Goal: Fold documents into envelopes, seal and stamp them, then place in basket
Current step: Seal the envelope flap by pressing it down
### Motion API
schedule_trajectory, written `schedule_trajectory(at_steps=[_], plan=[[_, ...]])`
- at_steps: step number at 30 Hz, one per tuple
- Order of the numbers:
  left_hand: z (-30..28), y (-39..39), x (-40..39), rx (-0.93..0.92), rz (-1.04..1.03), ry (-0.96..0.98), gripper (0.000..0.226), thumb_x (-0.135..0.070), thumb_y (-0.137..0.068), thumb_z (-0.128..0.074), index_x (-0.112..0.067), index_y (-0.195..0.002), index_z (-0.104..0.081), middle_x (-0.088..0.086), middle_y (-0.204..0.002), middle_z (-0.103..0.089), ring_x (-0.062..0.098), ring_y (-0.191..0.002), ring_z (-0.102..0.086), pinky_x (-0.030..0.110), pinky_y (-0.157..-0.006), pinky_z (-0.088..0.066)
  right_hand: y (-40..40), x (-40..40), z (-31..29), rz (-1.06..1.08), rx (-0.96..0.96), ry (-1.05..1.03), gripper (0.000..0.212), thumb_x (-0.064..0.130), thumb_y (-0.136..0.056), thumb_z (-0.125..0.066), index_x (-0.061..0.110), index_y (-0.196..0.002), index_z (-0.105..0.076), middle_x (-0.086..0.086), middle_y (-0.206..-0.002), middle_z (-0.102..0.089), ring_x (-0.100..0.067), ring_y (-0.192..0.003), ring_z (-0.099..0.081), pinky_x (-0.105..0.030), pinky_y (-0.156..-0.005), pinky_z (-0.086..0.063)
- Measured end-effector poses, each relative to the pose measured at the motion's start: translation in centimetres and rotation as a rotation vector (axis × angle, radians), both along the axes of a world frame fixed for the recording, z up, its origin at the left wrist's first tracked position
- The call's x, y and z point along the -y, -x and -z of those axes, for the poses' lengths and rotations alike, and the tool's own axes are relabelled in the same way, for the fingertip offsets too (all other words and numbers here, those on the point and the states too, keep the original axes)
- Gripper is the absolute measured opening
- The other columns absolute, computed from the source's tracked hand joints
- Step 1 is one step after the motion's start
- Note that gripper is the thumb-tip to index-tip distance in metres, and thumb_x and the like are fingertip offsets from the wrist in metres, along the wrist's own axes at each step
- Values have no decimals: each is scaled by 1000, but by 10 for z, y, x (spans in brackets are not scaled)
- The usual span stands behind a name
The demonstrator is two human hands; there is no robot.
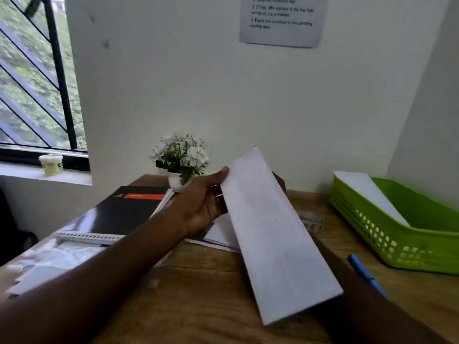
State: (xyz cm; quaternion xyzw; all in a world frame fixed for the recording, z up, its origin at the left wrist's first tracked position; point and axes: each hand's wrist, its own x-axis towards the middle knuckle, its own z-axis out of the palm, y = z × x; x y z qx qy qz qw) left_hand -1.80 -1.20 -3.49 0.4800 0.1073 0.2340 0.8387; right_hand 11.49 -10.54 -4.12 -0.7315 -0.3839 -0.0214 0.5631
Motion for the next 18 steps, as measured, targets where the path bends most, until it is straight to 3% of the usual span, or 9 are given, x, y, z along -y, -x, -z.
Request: schedule_trajectory(at_steps=[2, 5, 7, 10, 13, 16, 18], plan=[[-6, 6, -6, -7, -53, 31, 46, -21, -99, -62, 4, -138, -60, 21, -133, -67, 32, -120, -67, 45, -103, -54, 3, 9, 3, 68, 57, 206, 33, 16, -92, -66, 24, -68, -45, 4, -80, -55, -22, -77, -53, -28, -65, -36], [-17, 22, -18, -90, -103, 22, 31, -20, -99, -59, 1, -121, -67, 19, -108, -76, 29, -88, -75, 37, -76, -64, 17, 24, 7, 162, 308, 452, 12, 33, -96, -60, 21, -96, -62, -6, -110, -61, -29, -104, -58, -32, -70, -38], [-22, 33, -24, -186, -122, -47, 25, -22, -100, -58, -1, -108, -68, 15, -84, -76, 26, -64, -74, 29, -56, -61, 27, 27, 8, 186, 368, 520, 37, 53, -93, -62, 21, -110, -65, -7, -119, -56, -29, -117, -54, -36, -81, -45], [-27, 42, -30, -307, -184, -182, 21, -21, -100, -60, -2, -94, -66, 9, -60, -70, 18, -42, -65, 18, -40, -49, 30, 25, 14, 188, 366, 673, 71, 81, -80, -58, 22, -120, -62, -11, -137, -50, -32, -131, -45, -43, -99, -47], [-26, 46, -32, -390, -202, -289, 19, -20, -98, -66, -6, -87, -65, 4, -55, -69, 14, -41, -64, 17, -41, -49, 30, 27, 18, 127, 345, 817, 89, 89, -74, -53, 20, -130, -56, -20, -150, -40, -38, -138, -36, -48, -110, -39], [-19, 46, -30, -436, -207, -323, 17, -20, -98, -68, -3, -100, -66, 7, -62, -73, 16, -47, -68, 20, -42, -52, 25, 29, 18, 83, 324, 818, 87, 84, -76, -58, 19, -133, -54, -20, -145, -44, -37, -136, -40, -45, -109, -40], [-14, 44, -30, -438, -183, -278, 29, -18, -98, -68, 4, -116, -66, 13, -74, -76, 22, -55, -72, 27, -48, -58, 21, 29, 15, 76, 329, 814, 80, 80, -77, -62, 20, -131, -55, -16, -139, -52, -34, -131, -45, -42, -106, -42]])
